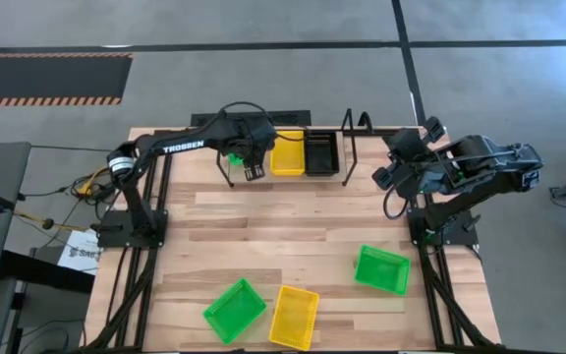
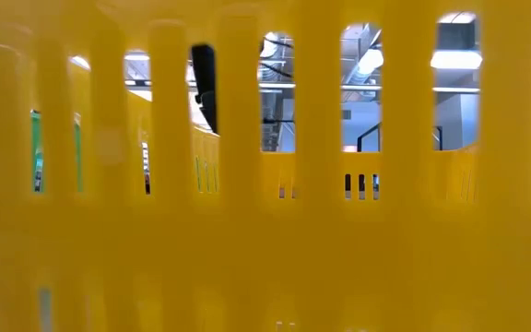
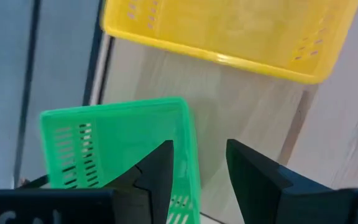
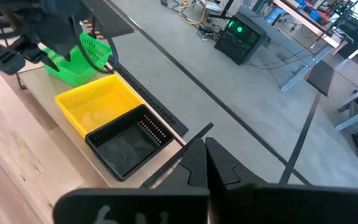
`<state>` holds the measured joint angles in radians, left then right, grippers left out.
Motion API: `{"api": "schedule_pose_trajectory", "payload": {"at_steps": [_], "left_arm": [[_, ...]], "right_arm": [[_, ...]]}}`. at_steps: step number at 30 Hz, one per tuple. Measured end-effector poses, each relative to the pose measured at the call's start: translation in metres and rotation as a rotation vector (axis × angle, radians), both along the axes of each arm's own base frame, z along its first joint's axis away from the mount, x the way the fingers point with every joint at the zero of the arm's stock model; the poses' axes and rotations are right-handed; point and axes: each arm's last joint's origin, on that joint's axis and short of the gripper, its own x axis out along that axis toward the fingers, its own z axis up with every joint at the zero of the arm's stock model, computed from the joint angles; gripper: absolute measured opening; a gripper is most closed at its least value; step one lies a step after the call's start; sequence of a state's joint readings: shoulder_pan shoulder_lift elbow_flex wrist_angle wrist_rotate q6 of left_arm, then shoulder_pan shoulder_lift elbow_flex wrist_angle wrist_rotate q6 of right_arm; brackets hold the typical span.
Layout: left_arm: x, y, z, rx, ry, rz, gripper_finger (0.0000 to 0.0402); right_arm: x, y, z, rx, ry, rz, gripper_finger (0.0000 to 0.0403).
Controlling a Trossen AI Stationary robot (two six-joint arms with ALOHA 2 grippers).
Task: Stack baskets on shelf by color
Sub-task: Put the top left green bin on the shelf
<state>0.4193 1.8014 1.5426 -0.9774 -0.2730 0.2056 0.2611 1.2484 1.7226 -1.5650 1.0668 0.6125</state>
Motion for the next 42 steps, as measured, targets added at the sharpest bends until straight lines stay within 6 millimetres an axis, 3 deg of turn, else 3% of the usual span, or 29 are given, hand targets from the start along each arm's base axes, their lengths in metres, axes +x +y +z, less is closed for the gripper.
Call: {"api": "schedule_pose_trajectory", "payload": {"at_steps": [6, 14, 27, 42], "left_arm": [[0.0, 0.006, -0.014, -0.098, 0.027, -0.027, 0.0137], [0.006, 0.011, -0.03, -0.025, 0.112, -0.021, 0.0137], [0.008, 0.011, -0.029, 0.017, 0.109, 0.005, 0.0137], [-0.004, 0.033, -0.03, -0.093, 0.035, 0.133, 0.0137]], "right_arm": [[0.0, 0.0, 0.0, 0.001, 0.0, 0.0, 0.0001], [0.0, 0.0, 0.0, 0.016, 0.004, 0.008, 0.0001], [0.0, 0.0, 0.0, 0.018, 0.006, 0.01, 0.0001], [0.0, 0.0, -0.001, 0.019, 0.005, 0.01, 0.0001]]}}
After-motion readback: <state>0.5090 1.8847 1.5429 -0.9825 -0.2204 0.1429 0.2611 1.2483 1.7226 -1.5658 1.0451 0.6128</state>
